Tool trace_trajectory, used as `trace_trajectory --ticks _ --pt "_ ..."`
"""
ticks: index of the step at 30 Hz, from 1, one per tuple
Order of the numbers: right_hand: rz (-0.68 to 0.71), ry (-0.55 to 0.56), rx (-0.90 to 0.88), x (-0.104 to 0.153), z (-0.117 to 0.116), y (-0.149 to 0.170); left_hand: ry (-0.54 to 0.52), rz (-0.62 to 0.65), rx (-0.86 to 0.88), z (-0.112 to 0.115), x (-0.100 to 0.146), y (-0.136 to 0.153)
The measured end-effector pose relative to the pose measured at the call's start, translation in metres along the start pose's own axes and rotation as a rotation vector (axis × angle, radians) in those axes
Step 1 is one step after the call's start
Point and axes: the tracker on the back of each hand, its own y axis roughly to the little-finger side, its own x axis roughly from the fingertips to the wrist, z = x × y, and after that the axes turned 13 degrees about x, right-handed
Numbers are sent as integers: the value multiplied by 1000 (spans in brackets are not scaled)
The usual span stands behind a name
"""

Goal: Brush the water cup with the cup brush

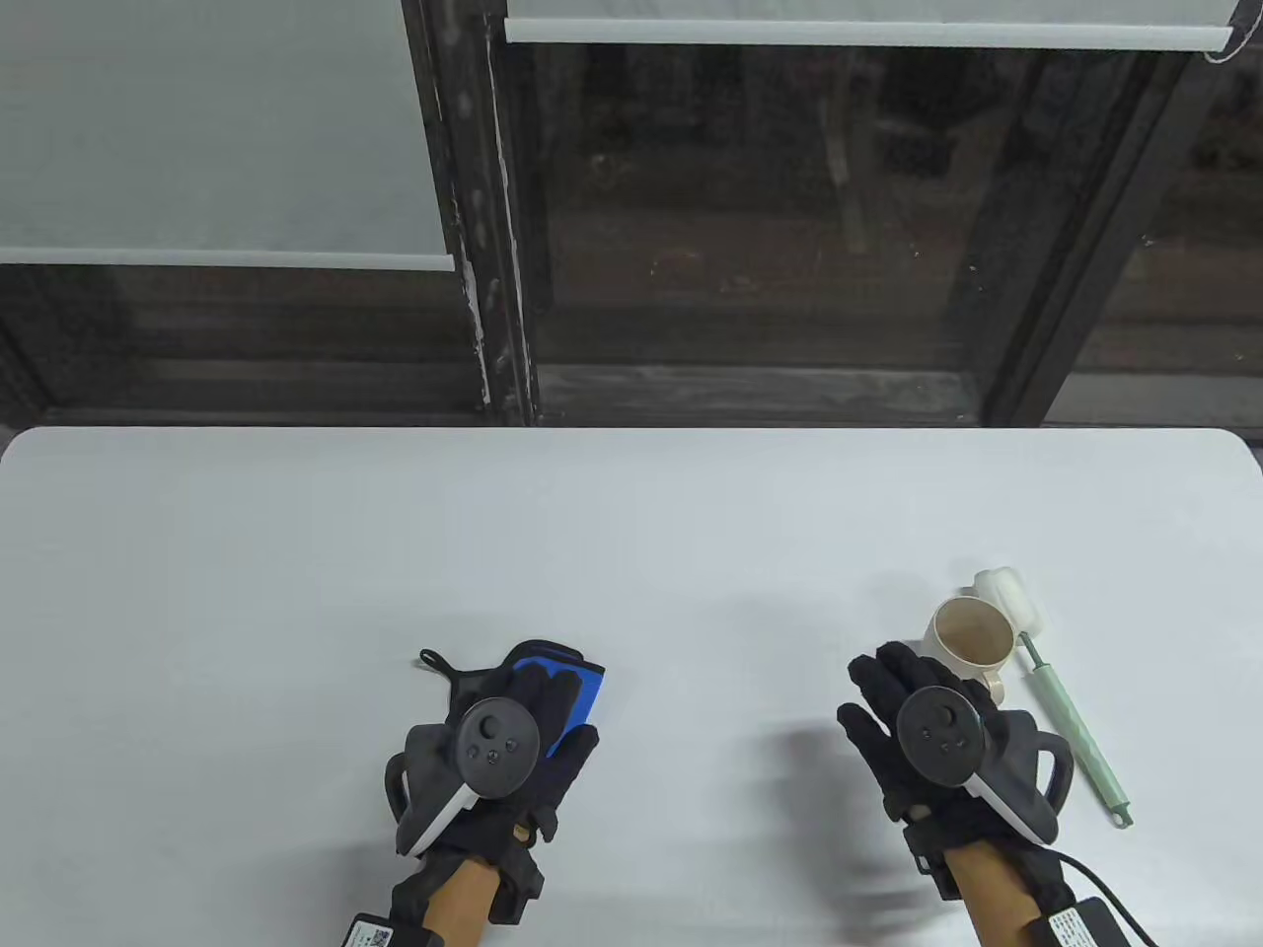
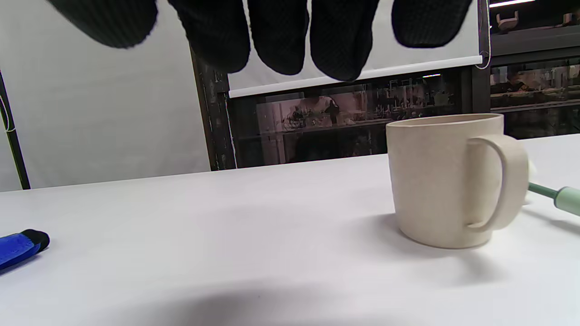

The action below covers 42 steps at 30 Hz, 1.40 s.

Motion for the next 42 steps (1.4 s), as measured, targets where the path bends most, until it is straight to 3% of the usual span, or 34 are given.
trace_trajectory --ticks 8,16,21,26,31,36,39,42 --pt "0 4 -10 0 2 1 -9 7 11 -2 1 0" --pt "-59 84 -105 0 12 20 2 8 9 -1 1 -1" --pt "-170 169 -232 -1 17 53 7 7 13 -1 1 0" --pt "-388 204 -310 0 12 110 1 8 23 -2 1 1" --pt "-610 130 -361 4 -9 156 -1 11 33 -3 2 2" --pt "-811 -61 -375 8 -50 183 0 14 45 -3 1 3" --pt "-832 -195 -279 5 -71 182 3 15 50 -4 1 3" --pt "-817 -250 -183 2 -81 177 5 16 55 -4 2 4"
